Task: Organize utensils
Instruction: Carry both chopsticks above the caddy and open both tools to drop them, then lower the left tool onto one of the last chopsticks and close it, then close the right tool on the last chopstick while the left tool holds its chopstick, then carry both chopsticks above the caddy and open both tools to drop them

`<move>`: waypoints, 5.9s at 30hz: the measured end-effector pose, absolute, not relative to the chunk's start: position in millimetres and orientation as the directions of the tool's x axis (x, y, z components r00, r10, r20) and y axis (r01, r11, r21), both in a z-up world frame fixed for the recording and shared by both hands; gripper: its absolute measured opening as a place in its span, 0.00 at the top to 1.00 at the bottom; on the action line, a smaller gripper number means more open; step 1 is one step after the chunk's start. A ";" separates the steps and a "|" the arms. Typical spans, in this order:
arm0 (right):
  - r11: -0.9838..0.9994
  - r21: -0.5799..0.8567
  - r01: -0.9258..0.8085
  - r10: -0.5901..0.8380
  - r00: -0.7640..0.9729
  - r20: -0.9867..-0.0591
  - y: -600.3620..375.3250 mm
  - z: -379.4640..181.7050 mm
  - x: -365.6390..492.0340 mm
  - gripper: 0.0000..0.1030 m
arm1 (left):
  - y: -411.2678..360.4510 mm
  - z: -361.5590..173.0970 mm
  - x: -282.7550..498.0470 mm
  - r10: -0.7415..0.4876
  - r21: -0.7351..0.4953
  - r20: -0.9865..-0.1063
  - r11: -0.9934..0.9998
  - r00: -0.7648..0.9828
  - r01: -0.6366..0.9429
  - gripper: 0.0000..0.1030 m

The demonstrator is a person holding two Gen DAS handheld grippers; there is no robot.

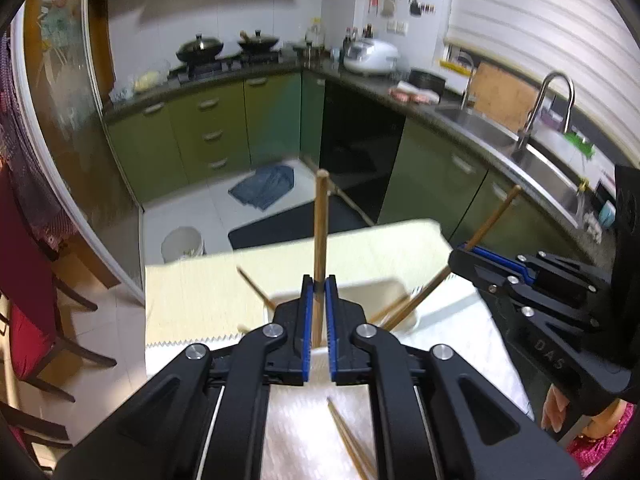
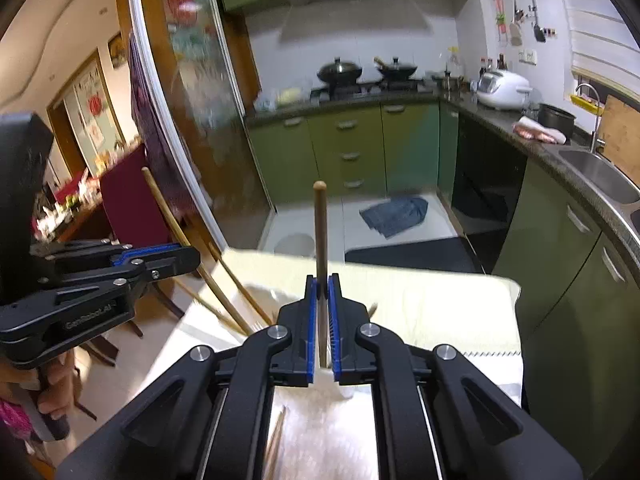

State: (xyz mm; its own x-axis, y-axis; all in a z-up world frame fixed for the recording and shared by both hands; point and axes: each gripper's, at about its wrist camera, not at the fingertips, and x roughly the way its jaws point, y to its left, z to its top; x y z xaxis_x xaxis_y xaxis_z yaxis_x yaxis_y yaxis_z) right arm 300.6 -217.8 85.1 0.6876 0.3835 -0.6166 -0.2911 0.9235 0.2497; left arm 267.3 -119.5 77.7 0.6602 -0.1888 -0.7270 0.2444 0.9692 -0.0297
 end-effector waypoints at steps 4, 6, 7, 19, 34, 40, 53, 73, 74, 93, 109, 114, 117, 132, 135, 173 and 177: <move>0.930 0.218 -0.295 0.363 0.659 -0.659 -206.2 58.7 304.9 0.93 | -119.3 59.0 263.2 -0.180 -0.025 -0.755 0.969 0.631 0.246 0.94; 0.932 0.208 -0.297 0.357 0.656 -0.665 -202.9 53.0 304.8 0.93 | -118.2 57.6 259.4 -0.179 -0.022 -0.756 0.968 0.629 0.248 0.84; 0.933 0.203 -0.296 0.354 0.660 -0.663 -202.7 52.4 304.4 0.92 | -117.1 58.3 257.8 -0.178 -0.022 -0.754 0.969 0.632 0.246 0.80; 0.921 0.222 -0.320 0.389 0.776 -0.496 -237.1 97.1 213.0 0.69 | -110.1 47.5 171.3 -0.199 -0.033 -0.746 0.964 0.635 0.263 0.44; 0.948 0.236 -0.214 0.313 0.758 -0.572 -323.5 52.5 123.2 0.56 | -117.9 -130.0 157.1 -0.096 -0.070 -0.964 0.991 0.250 0.112 0.52; 0.933 0.264 -0.243 0.355 0.734 -0.579 -323.1 48.2 126.3 0.56 | -119.0 -153.3 165.0 -0.083 -0.073 -0.975 0.996 0.209 0.053 0.54; 0.931 0.221 -0.290 0.362 0.661 -0.658 -284.6 34.3 138.0 0.54 | -133.3 -169.5 175.5 -0.051 -0.045 -0.983 0.998 0.174 0.035 0.55; 0.883 0.167 -0.438 0.286 0.220 -0.933 -107.6 -107.3 217.4 0.63 | -42.8 -169.0 147.0 -0.021 -0.016 -0.992 0.999 0.122 0.045 0.93; 0.886 0.165 -0.434 0.277 0.208 -0.938 -102.7 -113.7 220.7 0.64 | -36.3 -167.8 145.5 -0.019 -0.012 -0.992 0.998 0.126 0.054 0.93; 0.908 0.081 -0.412 0.152 0.142 -0.978 -62.2 -144.1 258.4 0.77 | -40.4 -156.3 204.3 -0.017 -0.005 -0.994 0.994 0.105 0.110 0.93; 0.892 0.191 -0.410 0.331 0.303 -0.894 -104.4 -68.0 231.1 0.94 | -38.2 -91.0 211.4 -0.110 -0.078 -0.964 0.987 0.240 0.141 0.93; 0.887 0.230 -0.401 0.389 0.379 -0.840 -137.8 -29.6 212.6 0.94 | -38.4 -55.9 195.6 -0.149 -0.093 -0.935 0.979 0.323 0.182 0.93; 0.883 0.246 -0.399 0.413 0.415 -0.811 -154.3 -13.8 202.3 0.94 | -48.2 -34.8 183.7 -0.169 -0.097 -0.918 0.973 0.360 0.209 0.93; 0.881 0.271 -0.389 0.462 0.579 -0.672 -206.7 100.0 198.7 0.94 | -75.6 75.4 179.1 -0.244 -0.105 -0.814 0.954 0.527 0.279 0.94; 0.888 0.263 -0.377 0.451 0.599 -0.662 -214.7 120.9 206.4 0.94 | -78.6 101.9 186.2 -0.251 -0.105 -0.790 0.954 0.560 0.280 0.94; 0.940 0.184 -0.289 0.336 0.677 -0.654 -196.9 77.1 298.1 0.94 | -114.1 43.2 284.3 -0.176 -0.038 -0.819 0.966 0.547 0.254 0.93; 0.941 0.183 -0.285 0.332 0.668 -0.666 -191.7 53.3 301.6 0.94 | -114.2 18.9 287.3 -0.164 -0.033 -0.835 0.968 0.525 0.250 0.93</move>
State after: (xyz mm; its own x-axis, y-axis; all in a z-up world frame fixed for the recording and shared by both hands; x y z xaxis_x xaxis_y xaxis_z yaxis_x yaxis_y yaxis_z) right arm 301.6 -191.7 53.3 0.6683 0.3320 -0.6657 -0.2853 0.9408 0.1828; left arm 287.3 -114.2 18.9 0.5245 -0.1640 -0.8354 0.2499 0.9677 -0.0331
